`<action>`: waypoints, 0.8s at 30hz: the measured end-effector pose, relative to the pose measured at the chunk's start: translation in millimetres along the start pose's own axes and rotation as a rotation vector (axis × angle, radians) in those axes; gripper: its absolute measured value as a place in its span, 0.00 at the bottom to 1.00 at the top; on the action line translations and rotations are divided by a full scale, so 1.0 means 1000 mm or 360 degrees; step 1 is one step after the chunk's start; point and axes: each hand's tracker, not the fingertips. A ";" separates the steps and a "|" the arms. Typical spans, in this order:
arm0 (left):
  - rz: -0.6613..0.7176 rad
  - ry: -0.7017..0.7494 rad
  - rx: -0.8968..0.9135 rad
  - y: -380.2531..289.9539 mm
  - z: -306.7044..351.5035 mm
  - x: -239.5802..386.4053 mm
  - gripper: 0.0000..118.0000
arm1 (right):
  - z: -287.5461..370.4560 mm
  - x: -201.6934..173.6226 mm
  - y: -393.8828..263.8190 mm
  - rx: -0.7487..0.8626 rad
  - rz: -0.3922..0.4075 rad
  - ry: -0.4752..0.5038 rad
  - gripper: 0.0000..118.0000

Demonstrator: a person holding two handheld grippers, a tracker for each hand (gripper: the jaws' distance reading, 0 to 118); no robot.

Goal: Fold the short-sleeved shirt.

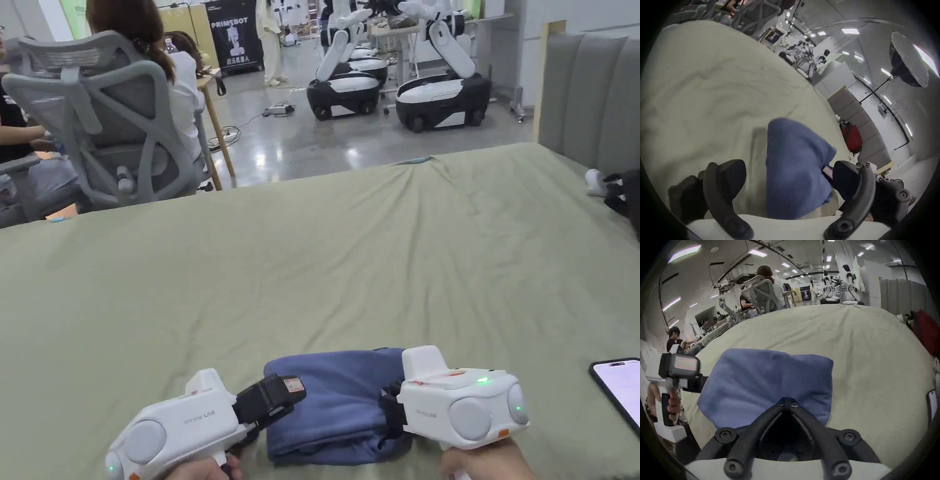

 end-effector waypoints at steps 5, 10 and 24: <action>-0.0082 -0.0015 0.0054 -0.041 0.002 0.067 0.29 | -0.003 -0.006 -0.008 0.0047 0.0033 -0.0042 0.00; -0.0074 -0.0115 0.0054 -0.006 0.001 0.016 0.20 | -0.002 -0.012 0.005 0.0006 -0.0014 -0.0034 0.00; 0.0078 -0.0100 0.0226 0.058 0.102 -0.078 0.19 | -0.051 -0.142 0.070 0.0016 0.0203 0.0178 0.00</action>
